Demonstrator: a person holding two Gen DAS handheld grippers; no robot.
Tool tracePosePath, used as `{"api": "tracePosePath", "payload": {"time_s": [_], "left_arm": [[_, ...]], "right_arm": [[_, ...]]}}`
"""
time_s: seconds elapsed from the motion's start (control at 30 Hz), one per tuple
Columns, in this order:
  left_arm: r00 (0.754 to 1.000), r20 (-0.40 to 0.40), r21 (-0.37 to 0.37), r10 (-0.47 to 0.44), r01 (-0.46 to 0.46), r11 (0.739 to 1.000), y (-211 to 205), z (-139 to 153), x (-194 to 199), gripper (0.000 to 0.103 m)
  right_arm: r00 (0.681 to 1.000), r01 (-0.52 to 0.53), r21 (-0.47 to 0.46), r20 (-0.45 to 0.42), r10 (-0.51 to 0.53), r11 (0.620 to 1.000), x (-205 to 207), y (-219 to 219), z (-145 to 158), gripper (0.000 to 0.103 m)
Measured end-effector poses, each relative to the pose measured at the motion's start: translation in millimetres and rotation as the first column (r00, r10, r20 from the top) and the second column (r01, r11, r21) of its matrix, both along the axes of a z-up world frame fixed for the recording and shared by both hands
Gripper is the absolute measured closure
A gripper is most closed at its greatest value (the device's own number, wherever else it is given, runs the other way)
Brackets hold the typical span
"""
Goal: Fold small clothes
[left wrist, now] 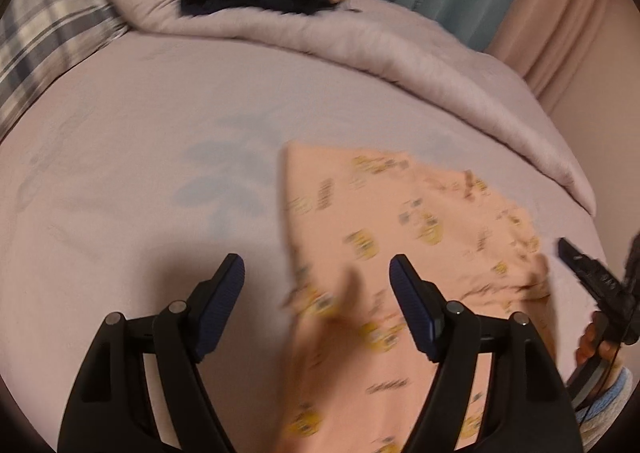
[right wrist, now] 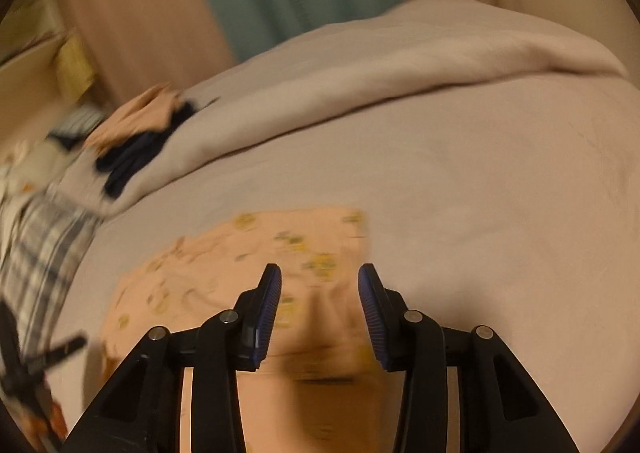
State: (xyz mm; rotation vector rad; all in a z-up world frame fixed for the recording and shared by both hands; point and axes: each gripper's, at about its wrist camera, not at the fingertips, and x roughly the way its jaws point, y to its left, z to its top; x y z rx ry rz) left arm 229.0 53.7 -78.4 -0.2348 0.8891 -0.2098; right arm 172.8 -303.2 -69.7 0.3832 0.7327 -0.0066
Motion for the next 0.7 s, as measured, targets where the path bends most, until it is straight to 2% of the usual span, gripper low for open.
{"api": "tracePosePath", "payload": {"time_s": [0.03,0.1,0.2,0.3,0.33,0.47,0.5,0.53,0.6,0.7], "left_arm": [[1.0,0.007,-0.008,-0.022,0.022,1.0,-7,1,4,0.039],[0.997,0.005,-0.016,-0.071,0.071,0.997,-25,0,13,0.043],[0.991,-0.051,-0.027,-0.124,0.123,0.992,-45,-15,29,0.061],[0.988,-0.115,0.044,-0.099,0.105,0.994,-49,-39,38,0.064],[0.988,-0.122,0.066,-0.095,0.104,0.992,-46,-44,37,0.071],[0.987,-0.104,0.09,-0.126,0.136,0.987,-28,-45,19,0.077],[0.985,-0.102,0.093,-0.138,0.148,0.985,-25,-44,15,0.076],[0.984,-0.1,0.094,-0.146,0.155,0.983,-23,-44,13,0.075],[0.983,-0.104,0.085,-0.151,0.16,0.983,-18,-43,11,0.075],[0.984,-0.111,0.067,-0.137,0.145,0.987,-14,-41,9,0.078]], "right_arm": [[0.999,-0.052,0.012,-0.001,0.052,0.999,8,9,-2,0.065],[0.993,-0.121,-0.001,-0.011,0.121,0.993,21,26,-6,0.069],[0.982,-0.186,-0.033,-0.046,0.184,0.982,33,42,-13,0.075],[0.971,-0.224,-0.043,-0.099,0.219,0.974,42,48,-26,0.075],[0.967,-0.232,-0.051,-0.117,0.225,0.971,44,47,-30,0.075],[0.979,-0.147,-0.119,-0.158,0.128,0.982,42,22,-34,0.075],[0.982,-0.117,-0.125,-0.159,0.097,0.985,43,12,-34,0.077],[0.984,-0.093,-0.095,-0.158,0.077,0.991,43,-2,-35,0.089],[0.985,-0.068,-0.063,-0.162,0.057,0.996,42,-17,-35,0.098],[0.985,-0.053,-0.097,-0.169,0.036,0.994,36,-12,-27,0.097]]}}
